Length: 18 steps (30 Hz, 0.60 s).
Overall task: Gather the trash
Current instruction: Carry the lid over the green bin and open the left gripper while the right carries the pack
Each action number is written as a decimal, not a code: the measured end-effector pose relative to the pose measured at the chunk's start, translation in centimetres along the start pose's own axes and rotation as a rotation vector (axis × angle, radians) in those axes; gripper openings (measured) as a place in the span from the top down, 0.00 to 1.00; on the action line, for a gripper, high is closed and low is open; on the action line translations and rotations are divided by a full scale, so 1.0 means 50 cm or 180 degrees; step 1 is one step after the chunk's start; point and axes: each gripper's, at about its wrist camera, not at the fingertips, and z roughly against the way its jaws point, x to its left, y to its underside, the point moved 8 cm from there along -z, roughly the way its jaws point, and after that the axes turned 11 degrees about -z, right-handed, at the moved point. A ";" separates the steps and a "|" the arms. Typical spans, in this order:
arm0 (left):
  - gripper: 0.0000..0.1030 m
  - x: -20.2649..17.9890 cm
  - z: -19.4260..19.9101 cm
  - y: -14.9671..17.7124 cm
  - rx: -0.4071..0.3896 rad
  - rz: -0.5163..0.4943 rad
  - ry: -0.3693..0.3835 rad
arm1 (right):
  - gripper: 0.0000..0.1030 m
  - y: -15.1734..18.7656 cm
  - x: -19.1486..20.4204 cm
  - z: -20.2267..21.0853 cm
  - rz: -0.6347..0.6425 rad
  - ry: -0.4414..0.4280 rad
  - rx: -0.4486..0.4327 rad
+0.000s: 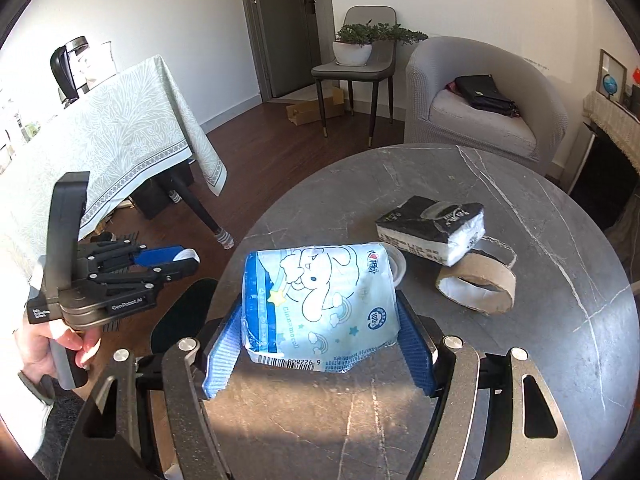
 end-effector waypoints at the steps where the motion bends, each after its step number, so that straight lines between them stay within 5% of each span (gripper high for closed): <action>1: 0.68 0.008 -0.008 0.011 0.0030 0.0020 -0.0009 | 0.31 -0.003 0.016 -0.002 0.0030 -0.0055 -0.0001; 18: 0.68 0.133 -0.090 0.197 0.0811 0.0272 0.0003 | 0.31 -0.022 0.217 -0.080 0.0336 -0.0420 0.0107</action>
